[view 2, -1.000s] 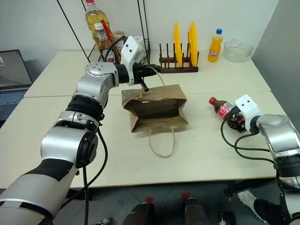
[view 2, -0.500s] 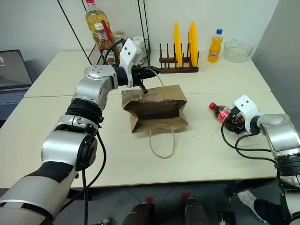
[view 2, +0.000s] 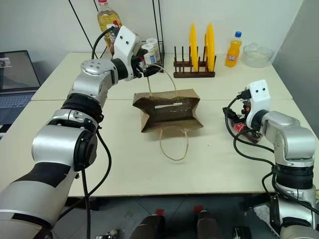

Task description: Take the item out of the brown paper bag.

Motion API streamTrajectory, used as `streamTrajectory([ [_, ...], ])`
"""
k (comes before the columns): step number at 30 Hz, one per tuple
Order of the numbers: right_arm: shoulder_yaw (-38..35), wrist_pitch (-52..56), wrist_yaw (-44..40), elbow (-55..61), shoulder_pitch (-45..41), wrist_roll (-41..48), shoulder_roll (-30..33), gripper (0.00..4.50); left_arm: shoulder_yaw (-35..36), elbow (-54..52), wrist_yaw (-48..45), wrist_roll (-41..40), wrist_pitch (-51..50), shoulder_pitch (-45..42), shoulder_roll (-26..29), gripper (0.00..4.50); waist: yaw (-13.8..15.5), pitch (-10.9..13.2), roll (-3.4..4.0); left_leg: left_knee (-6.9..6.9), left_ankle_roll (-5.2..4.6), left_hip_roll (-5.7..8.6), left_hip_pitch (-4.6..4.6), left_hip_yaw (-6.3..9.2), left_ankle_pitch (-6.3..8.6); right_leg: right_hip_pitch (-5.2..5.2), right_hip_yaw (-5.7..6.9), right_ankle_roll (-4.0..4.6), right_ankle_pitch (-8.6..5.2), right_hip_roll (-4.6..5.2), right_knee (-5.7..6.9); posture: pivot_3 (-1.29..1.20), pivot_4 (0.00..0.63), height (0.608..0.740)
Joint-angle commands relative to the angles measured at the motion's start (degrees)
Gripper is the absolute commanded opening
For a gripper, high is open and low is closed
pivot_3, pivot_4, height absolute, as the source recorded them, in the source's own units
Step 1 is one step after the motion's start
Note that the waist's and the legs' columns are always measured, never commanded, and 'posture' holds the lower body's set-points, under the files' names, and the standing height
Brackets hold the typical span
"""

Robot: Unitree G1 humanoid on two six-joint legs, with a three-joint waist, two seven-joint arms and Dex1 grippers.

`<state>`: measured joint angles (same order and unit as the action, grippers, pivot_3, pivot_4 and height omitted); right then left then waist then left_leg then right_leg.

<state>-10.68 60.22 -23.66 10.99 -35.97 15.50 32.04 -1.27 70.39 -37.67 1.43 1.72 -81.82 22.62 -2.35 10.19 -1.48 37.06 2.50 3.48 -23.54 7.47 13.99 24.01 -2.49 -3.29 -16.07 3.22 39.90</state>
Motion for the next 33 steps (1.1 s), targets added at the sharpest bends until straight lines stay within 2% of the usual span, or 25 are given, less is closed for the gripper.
streamTrajectory([
  [1,-0.9,-2.9,1.9,2.9,0.9,-0.4,-0.7,4.5,0.0,0.8,2.6,1.8,1.4,-3.1,1.2,4.49,0.0,0.0,0.0,0.0,0.0,-0.02,-0.02,0.01,0.0,0.03,0.01,0.0,0.0,-0.01,0.02,0.0,0.15,0.74],
  [4,-0.4,-4.6,3.0,2.5,1.7,-0.9,-1.6,4.5,-0.5,1.8,4.8,3.6,0.9,-3.3,1.9,4.49,-0.2,0.0,0.0,0.0,0.0,-0.02,-0.03,0.0,0.0,0.04,0.02,0.0,0.0,-0.03,0.03,0.0,0.15,0.74],
  [11,2.0,-8.9,5.2,0.9,0.6,-1.5,-5.1,4.5,0.6,5.4,16.8,6.2,-0.3,-5.0,2.6,4.49,-0.9,0.0,0.0,0.0,0.0,-0.02,-0.03,0.01,0.0,0.06,0.02,0.0,0.0,-0.02,0.06,0.0,0.15,0.74],
  [23,3.3,-11.4,6.6,3.3,1.9,-1.0,-8.4,4.5,-0.3,6.9,22.3,9.9,-1.5,-3.1,4.0,4.49,-0.9,0.0,0.0,0.0,0.04,0.0,-0.04,0.02,-0.03,0.07,0.03,0.0,0.0,-0.02,0.08,0.0,0.15,0.74],
  [28,3.6,-11.4,7.1,3.7,2.0,-0.8,-9.2,4.5,1.2,6.6,18.2,8.6,-2.5,-2.4,4.2,4.49,-1.0,0.0,0.01,-0.01,0.04,0.0,-0.03,0.03,-0.03,0.09,0.04,0.0,0.0,-0.03,0.09,0.0,0.15,0.74],
  [33,4.0,-12.4,6.6,4.1,1.8,-0.8,-9.2,4.5,4.4,4.5,10.4,4.8,-1.0,-3.6,3.8,4.49,-1.0,0.0,0.01,0.02,0.05,0.01,-0.07,0.04,-0.03,0.09,0.05,0.01,0.0,-0.02,0.08,0.0,0.15,0.74],
])
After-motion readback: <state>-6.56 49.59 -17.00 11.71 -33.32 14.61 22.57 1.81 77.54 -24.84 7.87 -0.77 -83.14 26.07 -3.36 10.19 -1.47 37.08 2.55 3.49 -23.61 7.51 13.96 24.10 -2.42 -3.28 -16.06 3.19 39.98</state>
